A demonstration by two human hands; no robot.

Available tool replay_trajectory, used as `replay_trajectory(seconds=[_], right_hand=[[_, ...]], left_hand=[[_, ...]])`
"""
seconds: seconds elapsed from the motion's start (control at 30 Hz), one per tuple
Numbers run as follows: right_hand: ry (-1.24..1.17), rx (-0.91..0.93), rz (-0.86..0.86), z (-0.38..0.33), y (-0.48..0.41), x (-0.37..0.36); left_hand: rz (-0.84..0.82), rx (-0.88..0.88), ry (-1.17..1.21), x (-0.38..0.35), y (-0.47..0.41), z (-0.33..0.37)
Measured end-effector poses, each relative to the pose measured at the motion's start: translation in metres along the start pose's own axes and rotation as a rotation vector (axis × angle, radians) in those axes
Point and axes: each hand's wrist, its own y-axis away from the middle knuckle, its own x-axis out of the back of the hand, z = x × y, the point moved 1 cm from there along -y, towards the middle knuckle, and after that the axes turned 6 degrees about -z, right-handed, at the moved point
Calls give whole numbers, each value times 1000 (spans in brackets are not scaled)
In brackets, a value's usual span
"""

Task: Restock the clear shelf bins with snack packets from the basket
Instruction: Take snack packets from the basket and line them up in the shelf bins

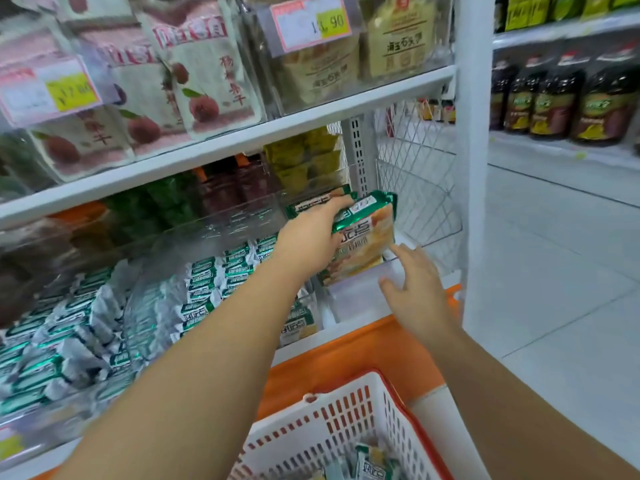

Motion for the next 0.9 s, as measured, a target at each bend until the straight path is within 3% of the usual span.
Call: replay_trajectory(seconds=[0.27,0.57,0.67,0.77,0.9], right_hand=[[-4,31,-27,6,-1,-1],[43,40,-27,6,-1,-5],[74,58,34,4,2,-7],[71,180,170,-6,9,-13],[42,328,19,-28,31,-39]], left_hand=[[-137,116,-175,-26,-25,-11],[-19,164,-284,-45,-28,-16],[89,181,-116,-38,-12,-15],[296,142,83,-34,22,-16],[525,128,307,-46,88,-29]])
